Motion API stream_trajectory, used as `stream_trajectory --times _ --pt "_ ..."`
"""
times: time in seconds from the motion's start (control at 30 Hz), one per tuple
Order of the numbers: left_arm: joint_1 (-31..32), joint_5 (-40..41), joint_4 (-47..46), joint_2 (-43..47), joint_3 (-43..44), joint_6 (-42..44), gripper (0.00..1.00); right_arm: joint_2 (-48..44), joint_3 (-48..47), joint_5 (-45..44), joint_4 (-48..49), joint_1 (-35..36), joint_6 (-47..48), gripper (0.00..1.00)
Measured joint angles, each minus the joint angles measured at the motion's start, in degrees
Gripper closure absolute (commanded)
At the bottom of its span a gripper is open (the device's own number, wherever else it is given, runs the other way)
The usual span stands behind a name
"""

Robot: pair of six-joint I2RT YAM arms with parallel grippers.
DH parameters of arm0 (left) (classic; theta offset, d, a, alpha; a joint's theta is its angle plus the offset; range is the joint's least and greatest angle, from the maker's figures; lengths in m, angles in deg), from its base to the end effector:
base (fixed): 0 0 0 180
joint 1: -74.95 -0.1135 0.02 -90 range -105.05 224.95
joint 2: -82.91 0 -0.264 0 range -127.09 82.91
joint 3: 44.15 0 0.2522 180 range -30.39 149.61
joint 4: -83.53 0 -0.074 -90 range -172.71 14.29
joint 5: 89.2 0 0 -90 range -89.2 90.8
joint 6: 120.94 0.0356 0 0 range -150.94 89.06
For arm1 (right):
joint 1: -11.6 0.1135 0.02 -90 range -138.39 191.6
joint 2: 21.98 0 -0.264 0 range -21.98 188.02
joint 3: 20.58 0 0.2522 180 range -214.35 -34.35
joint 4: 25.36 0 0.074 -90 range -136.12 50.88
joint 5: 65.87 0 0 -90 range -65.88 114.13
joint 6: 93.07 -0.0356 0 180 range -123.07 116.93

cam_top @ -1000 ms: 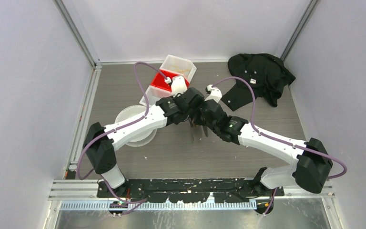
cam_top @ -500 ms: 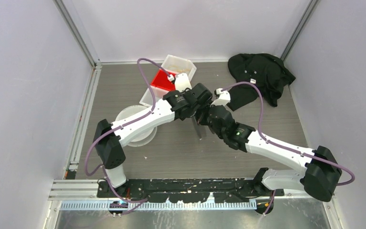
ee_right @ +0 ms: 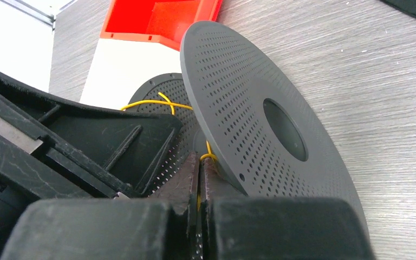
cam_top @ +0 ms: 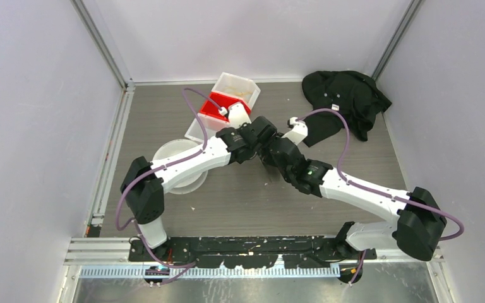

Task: Wrap the cables

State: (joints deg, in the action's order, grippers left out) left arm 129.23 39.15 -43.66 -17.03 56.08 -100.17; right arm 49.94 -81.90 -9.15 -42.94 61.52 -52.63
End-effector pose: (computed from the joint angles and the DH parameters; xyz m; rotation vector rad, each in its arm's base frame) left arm 0.2397 -0.2954 0.2939 -0.5545 2.1909 -0.3014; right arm 0.1936 0.1997 0.2691 0.3487 1.9843 0.5231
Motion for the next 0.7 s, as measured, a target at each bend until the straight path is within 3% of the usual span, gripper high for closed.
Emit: stream_trajectory --times 0.1,0.2,0.4,0.7 --pt "-0.02 -0.04 -0.44 0.22 -0.37 -0.52 0.99 0.52 -0.90 -0.04 -1.18 0.02 -1.20 0.99" --pt "-0.15 -0.57 -0.87 0.66 -0.85 -0.72 0.88 0.85 -1.11 -0.09 -1.44 0.02 -2.34 0.99" --pt "-0.68 -2.99 -1.95 1.84 -2.60 -0.74 0.83 1.51 -0.83 -0.66 -1.40 0.07 -4.68 0.99" --pt "-1.01 -6.12 -1.92 5.22 -4.28 -0.37 0.54 1.53 0.55 -3.43 -1.51 -0.35 -6.10 0.99"
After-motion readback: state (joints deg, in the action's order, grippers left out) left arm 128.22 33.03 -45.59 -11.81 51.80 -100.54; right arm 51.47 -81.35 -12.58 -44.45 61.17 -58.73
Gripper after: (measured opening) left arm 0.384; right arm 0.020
